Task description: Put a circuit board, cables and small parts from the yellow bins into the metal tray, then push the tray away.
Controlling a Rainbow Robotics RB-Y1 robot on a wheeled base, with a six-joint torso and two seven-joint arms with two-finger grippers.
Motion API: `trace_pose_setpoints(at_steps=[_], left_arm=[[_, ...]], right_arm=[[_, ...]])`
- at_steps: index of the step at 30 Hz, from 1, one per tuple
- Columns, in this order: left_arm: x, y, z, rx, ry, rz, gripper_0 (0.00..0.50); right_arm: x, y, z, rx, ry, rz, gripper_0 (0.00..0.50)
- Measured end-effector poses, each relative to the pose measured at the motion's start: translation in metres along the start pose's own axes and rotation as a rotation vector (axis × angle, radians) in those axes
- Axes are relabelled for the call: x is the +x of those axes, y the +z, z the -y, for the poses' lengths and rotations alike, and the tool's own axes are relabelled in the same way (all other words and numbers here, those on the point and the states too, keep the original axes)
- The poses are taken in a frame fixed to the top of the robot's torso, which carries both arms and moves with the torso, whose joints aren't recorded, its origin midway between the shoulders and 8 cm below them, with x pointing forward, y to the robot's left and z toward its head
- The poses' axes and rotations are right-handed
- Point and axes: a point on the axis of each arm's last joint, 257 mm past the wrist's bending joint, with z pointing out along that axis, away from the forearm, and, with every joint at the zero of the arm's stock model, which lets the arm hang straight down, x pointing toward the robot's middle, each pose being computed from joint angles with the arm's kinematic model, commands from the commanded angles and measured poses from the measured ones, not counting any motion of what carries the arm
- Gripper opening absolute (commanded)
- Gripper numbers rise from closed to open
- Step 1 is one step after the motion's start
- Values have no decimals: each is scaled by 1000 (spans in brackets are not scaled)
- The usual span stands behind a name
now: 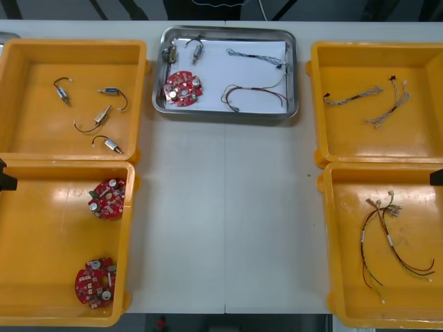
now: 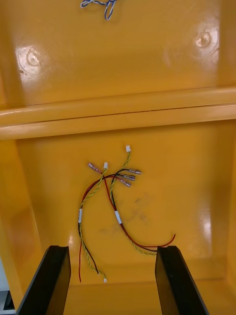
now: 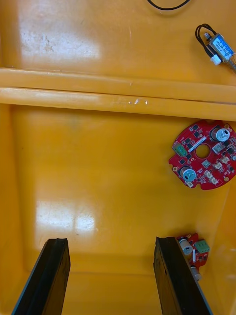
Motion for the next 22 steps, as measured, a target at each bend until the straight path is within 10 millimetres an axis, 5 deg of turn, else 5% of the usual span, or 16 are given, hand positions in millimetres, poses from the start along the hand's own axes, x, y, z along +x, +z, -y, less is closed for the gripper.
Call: trace_pose_setpoints(at_steps=[22], left_arm=[[0,0,0,0,0,0,500]], right_arm=[[0,0,0,0,0,0,500]])
